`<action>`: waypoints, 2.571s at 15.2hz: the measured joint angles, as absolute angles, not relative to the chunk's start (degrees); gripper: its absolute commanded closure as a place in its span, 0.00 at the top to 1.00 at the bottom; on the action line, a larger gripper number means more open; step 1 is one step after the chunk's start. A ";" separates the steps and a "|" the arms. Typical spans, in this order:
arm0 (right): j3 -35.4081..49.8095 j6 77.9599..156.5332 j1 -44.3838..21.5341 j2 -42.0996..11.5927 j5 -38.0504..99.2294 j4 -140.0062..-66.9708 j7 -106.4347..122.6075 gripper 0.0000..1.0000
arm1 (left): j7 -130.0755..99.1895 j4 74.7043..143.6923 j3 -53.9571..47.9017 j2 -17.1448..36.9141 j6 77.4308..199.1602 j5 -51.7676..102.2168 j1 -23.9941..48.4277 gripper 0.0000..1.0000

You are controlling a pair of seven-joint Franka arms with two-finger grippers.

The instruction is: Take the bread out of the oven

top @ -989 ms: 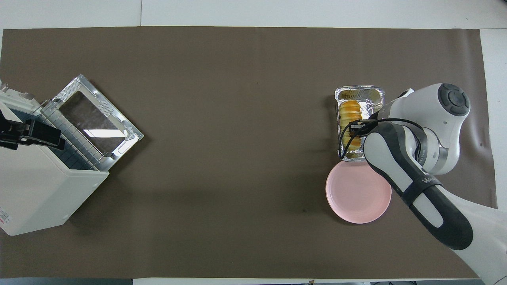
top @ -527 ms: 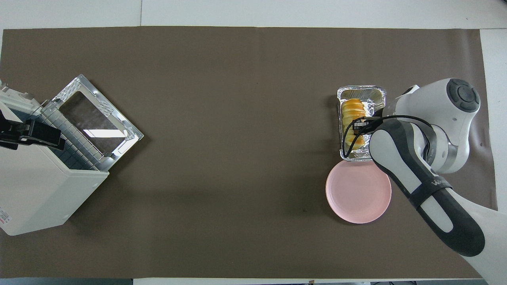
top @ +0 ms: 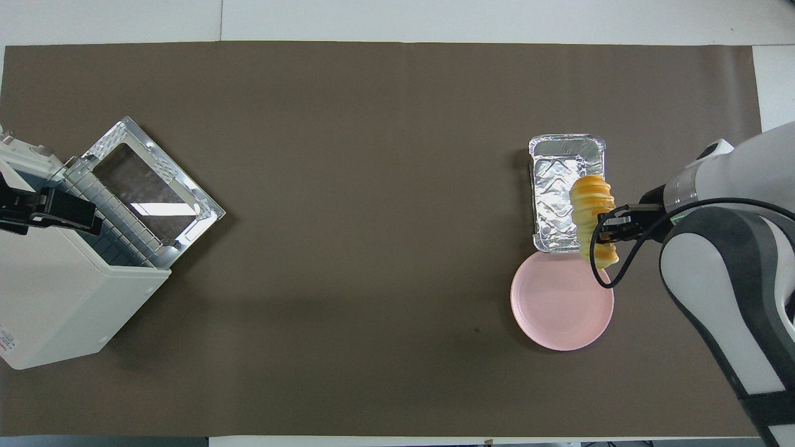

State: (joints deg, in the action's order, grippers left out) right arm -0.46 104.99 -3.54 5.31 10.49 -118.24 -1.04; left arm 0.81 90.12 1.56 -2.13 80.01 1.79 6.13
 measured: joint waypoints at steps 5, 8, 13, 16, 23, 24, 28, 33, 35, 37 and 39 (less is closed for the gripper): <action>0.32 106.52 -5.99 14.71 9.94 -132.49 -3.27 0.00 | 0.81 90.12 1.56 -2.13 80.01 1.79 6.13 1.00; 0.44 115.23 -8.30 18.33 9.92 -142.73 -4.97 0.00 | 0.81 90.12 1.56 -2.13 80.01 1.79 6.13 1.00; 0.46 124.45 -8.77 18.78 9.91 -149.18 -5.24 0.00 | 0.81 90.12 1.56 -2.13 80.01 1.79 6.13 1.00; 0.46 129.54 -8.77 16.98 9.91 -150.95 -5.24 0.00 | 0.81 90.12 1.56 -2.13 80.01 1.79 6.13 1.00; 0.50 132.06 -9.54 14.31 9.91 -151.02 -5.32 1.00 | 0.81 90.12 1.56 -2.13 80.01 1.79 6.13 1.00; 0.52 132.06 -9.94 14.31 9.91 -150.99 -5.60 1.00 | 0.81 90.12 1.56 -2.13 80.01 1.79 6.13 1.00; 0.49 131.94 -10.16 14.25 9.91 -148.21 -6.06 1.00 | 0.81 90.12 1.56 -2.13 80.01 1.79 6.13 1.00; 0.10 120.02 -5.62 14.12 9.00 -132.83 -6.12 1.00 | 0.81 90.12 1.56 -2.13 80.01 1.79 6.13 1.00; 0.02 115.11 -3.76 13.80 5.93 -126.50 -6.12 1.00 | 0.81 90.12 1.56 -2.13 80.01 1.79 6.13 1.00; -0.02 112.31 -2.07 13.05 3.65 -121.46 -5.40 1.00 | 0.81 90.12 1.56 -2.13 80.01 1.79 6.13 1.00; -0.08 110.63 0.02 12.13 3.12 -117.16 -3.33 1.00 | 0.81 90.12 1.56 -2.13 80.01 1.79 6.13 1.00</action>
State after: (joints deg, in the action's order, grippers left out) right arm -0.08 110.63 0.02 12.13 3.12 -117.16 -3.33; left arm 0.81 90.12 1.56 -2.13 80.01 1.79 6.13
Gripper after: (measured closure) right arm 0.000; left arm 0.000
